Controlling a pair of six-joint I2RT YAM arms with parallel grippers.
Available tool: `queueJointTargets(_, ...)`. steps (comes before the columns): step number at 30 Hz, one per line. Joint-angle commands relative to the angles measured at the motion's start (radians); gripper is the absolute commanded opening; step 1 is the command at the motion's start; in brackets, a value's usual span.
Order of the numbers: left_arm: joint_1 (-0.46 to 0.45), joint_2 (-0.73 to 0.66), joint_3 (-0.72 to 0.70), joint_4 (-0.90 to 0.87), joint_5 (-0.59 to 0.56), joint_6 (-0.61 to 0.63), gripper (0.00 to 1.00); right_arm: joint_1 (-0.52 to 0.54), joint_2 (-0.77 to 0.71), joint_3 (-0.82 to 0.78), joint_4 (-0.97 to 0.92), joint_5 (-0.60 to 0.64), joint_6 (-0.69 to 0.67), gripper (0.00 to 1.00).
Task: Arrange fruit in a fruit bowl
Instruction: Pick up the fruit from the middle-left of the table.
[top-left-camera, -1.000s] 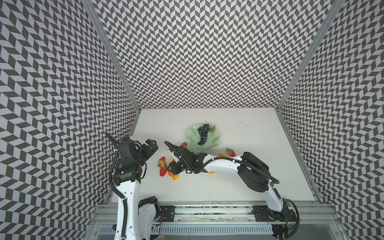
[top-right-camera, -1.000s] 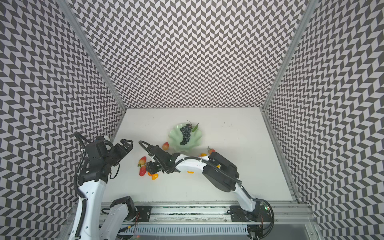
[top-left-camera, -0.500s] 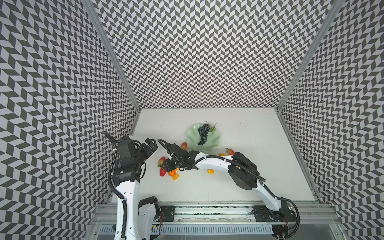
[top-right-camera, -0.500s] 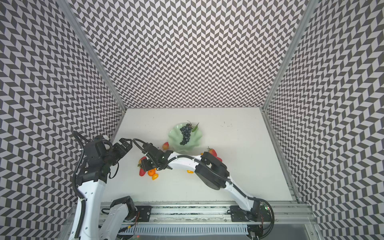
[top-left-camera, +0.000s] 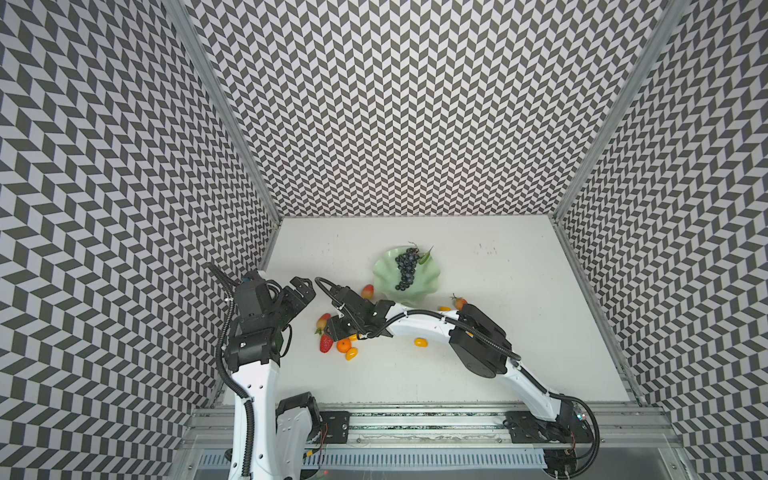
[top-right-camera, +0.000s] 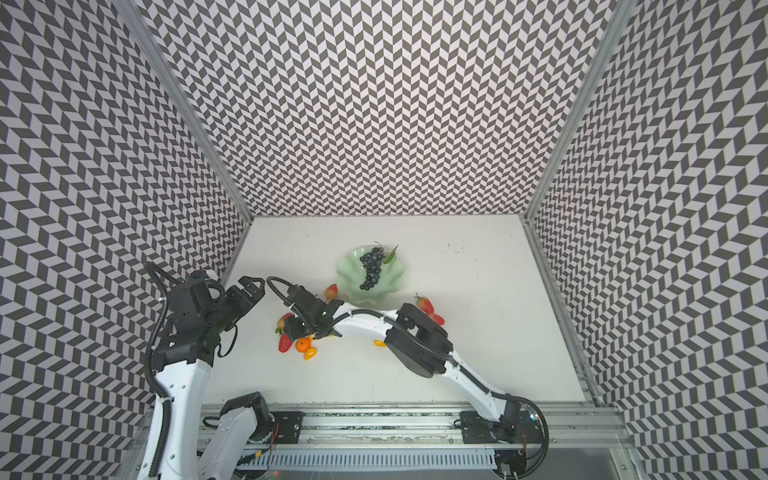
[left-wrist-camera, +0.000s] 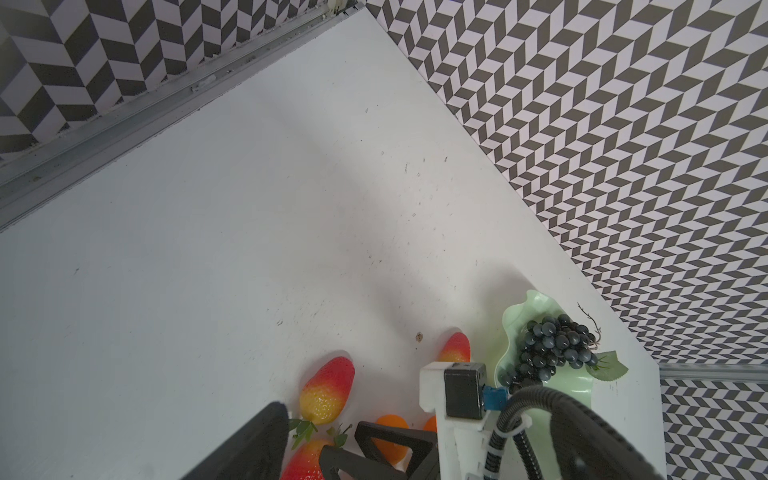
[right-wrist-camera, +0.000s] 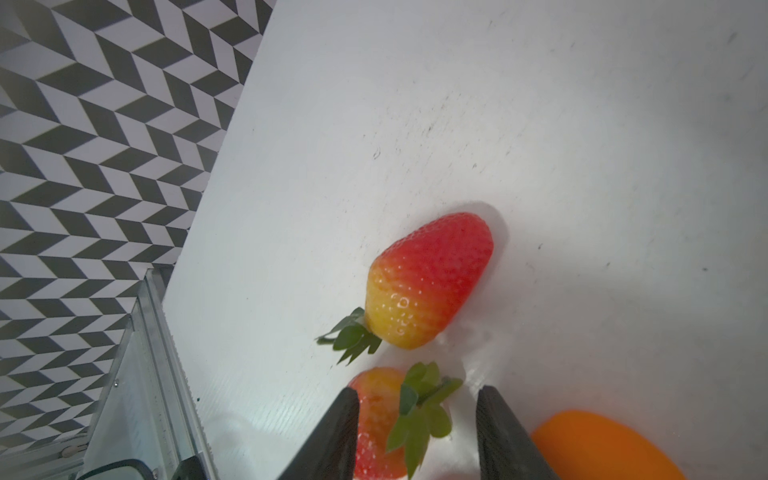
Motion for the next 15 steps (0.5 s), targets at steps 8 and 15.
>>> queueJointTargets(8,0.006,-0.012,0.016,0.002,0.001,0.019,1.00,-0.007,0.054,0.067,0.011,-0.029,0.017,0.43)
queueJointTargets(15,0.006,-0.009,0.017,0.003,0.004,0.019,1.00,-0.012,0.061,0.069,0.012,-0.042,0.018,0.38)
